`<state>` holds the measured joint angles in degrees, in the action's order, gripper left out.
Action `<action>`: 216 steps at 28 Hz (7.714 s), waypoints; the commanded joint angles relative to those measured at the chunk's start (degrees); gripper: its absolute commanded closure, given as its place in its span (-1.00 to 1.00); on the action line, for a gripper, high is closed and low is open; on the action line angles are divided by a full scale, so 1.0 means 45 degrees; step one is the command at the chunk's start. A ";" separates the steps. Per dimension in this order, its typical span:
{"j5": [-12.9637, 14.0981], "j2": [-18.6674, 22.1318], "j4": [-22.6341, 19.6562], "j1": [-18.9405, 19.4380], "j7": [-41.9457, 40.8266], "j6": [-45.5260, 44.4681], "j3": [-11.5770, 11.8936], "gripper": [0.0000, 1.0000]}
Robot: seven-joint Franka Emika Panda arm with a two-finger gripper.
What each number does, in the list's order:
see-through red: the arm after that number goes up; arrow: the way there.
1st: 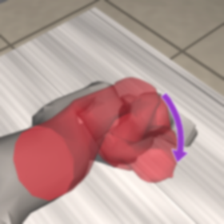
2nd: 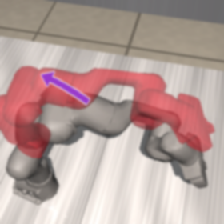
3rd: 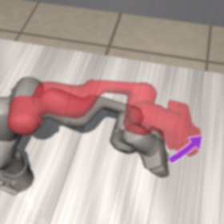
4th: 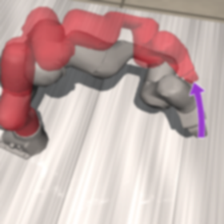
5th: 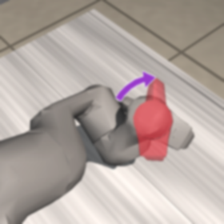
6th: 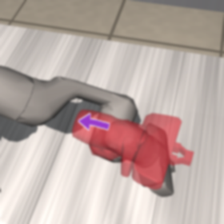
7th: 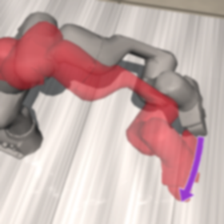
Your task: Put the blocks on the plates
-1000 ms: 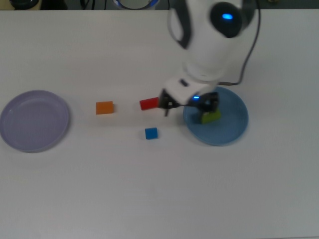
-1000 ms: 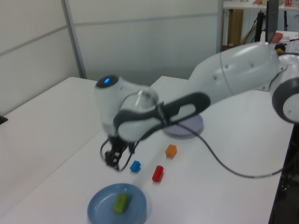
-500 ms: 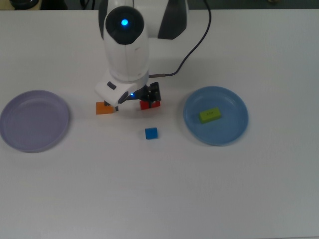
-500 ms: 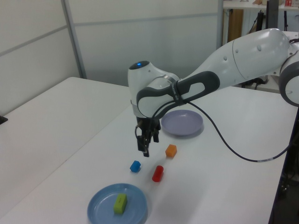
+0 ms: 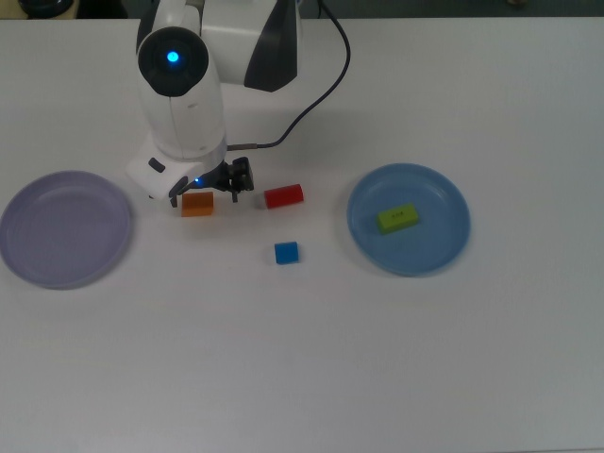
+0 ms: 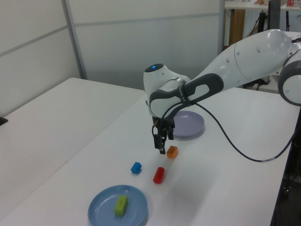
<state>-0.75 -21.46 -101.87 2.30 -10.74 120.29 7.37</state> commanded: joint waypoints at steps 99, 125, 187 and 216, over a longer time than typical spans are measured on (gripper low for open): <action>-0.1532 -0.1694 0.0880 0.0700 0.4223 0.2662 -0.2086 -1.00; -0.1376 -0.2027 0.1486 0.0250 0.4028 0.3309 -0.2048 1.00; 0.2140 -0.0933 0.2228 -0.2896 -0.0524 0.0517 -0.0992 -1.00; 0.0421 0.0258 -0.1171 0.1226 0.0630 0.0867 -0.1071 -1.00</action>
<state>2.29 -22.65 -104.19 5.78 -8.73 122.98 2.15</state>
